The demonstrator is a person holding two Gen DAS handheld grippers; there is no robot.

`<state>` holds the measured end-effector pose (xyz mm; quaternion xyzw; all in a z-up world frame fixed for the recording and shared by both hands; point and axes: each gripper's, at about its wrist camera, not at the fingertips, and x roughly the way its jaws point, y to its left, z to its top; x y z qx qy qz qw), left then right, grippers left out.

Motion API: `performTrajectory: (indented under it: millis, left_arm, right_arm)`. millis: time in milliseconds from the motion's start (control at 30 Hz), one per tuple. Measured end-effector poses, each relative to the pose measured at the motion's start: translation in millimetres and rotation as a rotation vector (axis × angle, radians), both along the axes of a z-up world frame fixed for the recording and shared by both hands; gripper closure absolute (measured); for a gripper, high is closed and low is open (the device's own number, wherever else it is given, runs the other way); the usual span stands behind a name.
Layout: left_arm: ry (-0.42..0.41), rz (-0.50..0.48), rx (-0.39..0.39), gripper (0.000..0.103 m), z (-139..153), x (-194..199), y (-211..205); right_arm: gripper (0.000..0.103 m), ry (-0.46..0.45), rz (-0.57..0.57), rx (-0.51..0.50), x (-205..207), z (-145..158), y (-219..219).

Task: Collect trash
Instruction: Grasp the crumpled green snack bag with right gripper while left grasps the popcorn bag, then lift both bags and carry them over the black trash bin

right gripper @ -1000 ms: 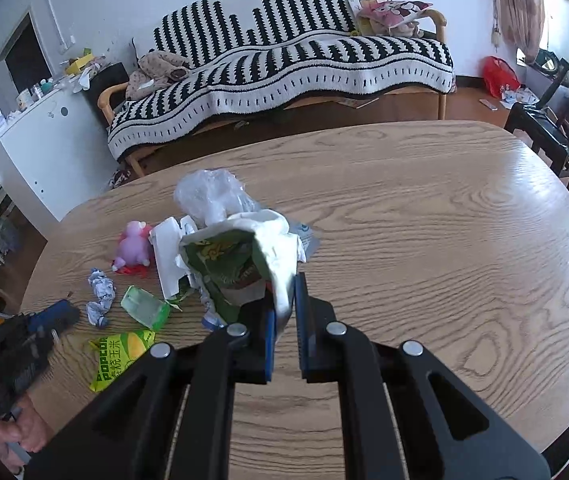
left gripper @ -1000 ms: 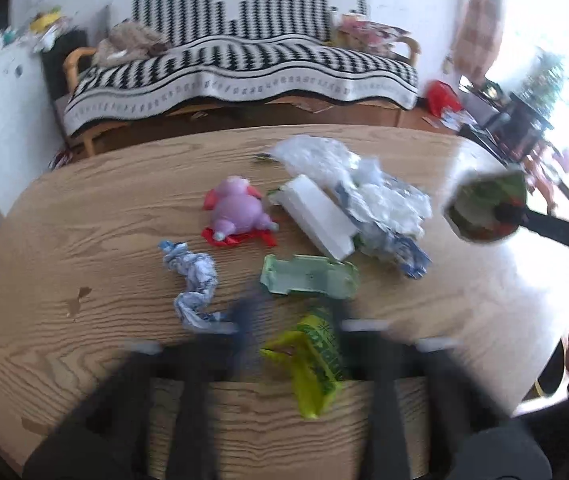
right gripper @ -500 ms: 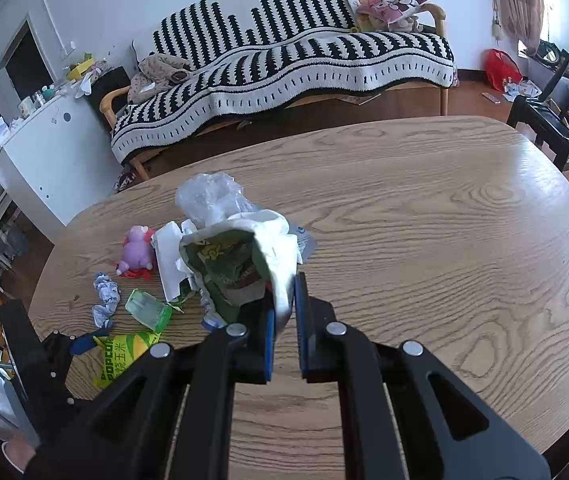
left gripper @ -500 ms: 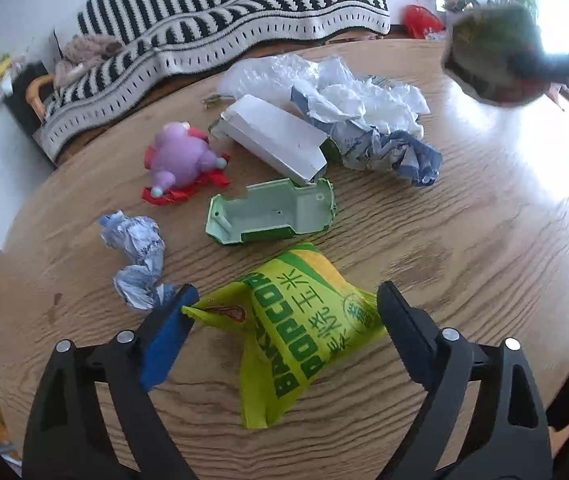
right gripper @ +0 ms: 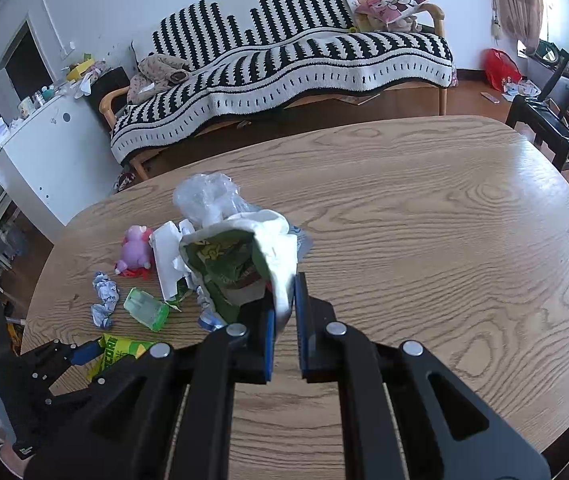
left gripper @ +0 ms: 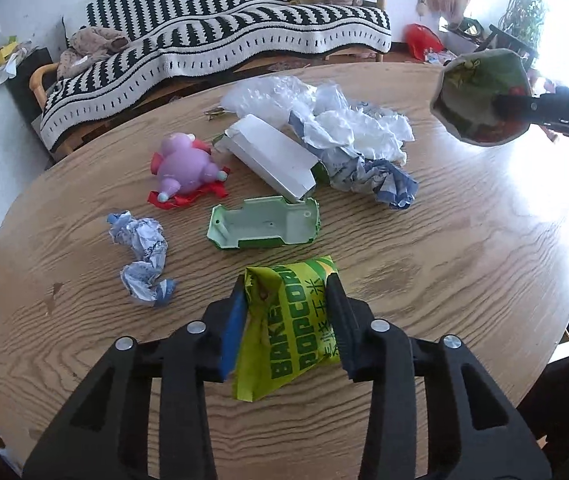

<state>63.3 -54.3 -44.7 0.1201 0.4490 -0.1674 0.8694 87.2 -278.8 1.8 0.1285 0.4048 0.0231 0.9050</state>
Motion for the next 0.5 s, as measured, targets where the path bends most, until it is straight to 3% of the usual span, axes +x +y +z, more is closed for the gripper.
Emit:
performTrajectory:
  millis: [233, 367, 500]
  left_arm:
    - [-0.001, 0.016, -0.046, 0.079, 11.2, 4.6, 5.8]
    - [0.023, 0.001, -0.091, 0.079, 14.7, 5.4, 5.6]
    - [0.043, 0.013, -0.077, 0.074, 6.0, 5.5, 5.5]
  right_arm:
    - [0.093, 0.003, 0.001, -0.004, 0.3, 0.0, -0.1]
    - [0.093, 0.008, 0.003, -0.006, 0.5, -1.4, 0.4]
    - [0.093, 0.006, 0.003, -0.007, -0.5, -2.2, -2.1]
